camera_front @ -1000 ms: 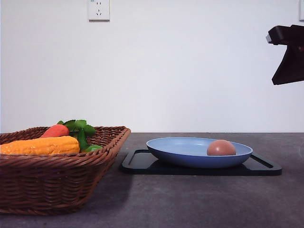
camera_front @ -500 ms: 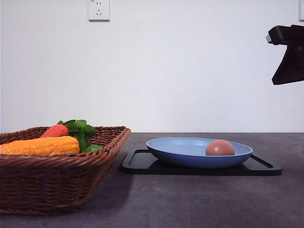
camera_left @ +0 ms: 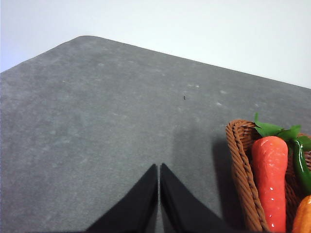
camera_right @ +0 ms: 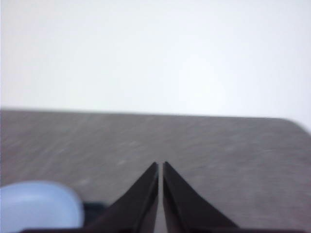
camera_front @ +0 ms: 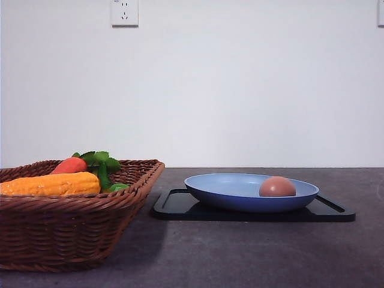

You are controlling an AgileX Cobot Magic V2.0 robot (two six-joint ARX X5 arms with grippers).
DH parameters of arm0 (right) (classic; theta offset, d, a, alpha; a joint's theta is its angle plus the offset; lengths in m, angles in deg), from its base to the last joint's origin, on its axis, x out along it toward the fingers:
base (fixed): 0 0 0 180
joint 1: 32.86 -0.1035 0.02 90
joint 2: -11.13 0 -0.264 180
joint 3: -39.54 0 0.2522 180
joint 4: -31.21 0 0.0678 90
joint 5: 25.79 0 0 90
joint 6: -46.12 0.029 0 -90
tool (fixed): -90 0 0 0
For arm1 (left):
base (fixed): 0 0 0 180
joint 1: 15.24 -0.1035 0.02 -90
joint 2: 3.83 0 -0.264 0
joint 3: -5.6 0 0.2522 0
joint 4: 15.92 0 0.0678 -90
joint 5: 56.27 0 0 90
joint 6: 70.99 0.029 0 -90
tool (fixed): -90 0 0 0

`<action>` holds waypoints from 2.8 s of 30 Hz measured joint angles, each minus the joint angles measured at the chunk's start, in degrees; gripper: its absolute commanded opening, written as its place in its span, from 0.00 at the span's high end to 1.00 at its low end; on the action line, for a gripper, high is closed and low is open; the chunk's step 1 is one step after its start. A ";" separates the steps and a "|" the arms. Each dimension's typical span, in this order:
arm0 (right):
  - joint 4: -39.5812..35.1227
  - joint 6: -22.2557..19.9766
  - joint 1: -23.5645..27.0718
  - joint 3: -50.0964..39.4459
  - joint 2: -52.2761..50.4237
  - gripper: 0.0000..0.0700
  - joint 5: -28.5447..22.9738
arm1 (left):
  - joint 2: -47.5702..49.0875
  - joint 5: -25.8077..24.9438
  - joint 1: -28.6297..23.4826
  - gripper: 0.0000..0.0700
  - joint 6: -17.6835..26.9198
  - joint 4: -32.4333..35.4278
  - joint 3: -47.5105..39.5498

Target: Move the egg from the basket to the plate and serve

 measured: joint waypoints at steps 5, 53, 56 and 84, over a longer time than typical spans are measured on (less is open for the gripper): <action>0.21 0.02 5.53 -6.49 -7.14 1.00 3.78 | 0.00 0.00 0.00 1.00 0.00 0.00 0.00; 10.32 2.18 7.54 -16.34 -12.63 1.00 13.35 | 0.00 -0.01 0.00 1.00 0.00 -0.02 0.00; 10.32 2.19 7.54 -16.34 -12.63 1.00 13.34 | 0.00 -0.01 0.00 1.00 0.00 -0.02 0.00; 10.32 2.19 7.54 -16.34 -12.63 1.00 13.35 | 0.00 0.00 0.00 1.00 0.00 -0.02 0.00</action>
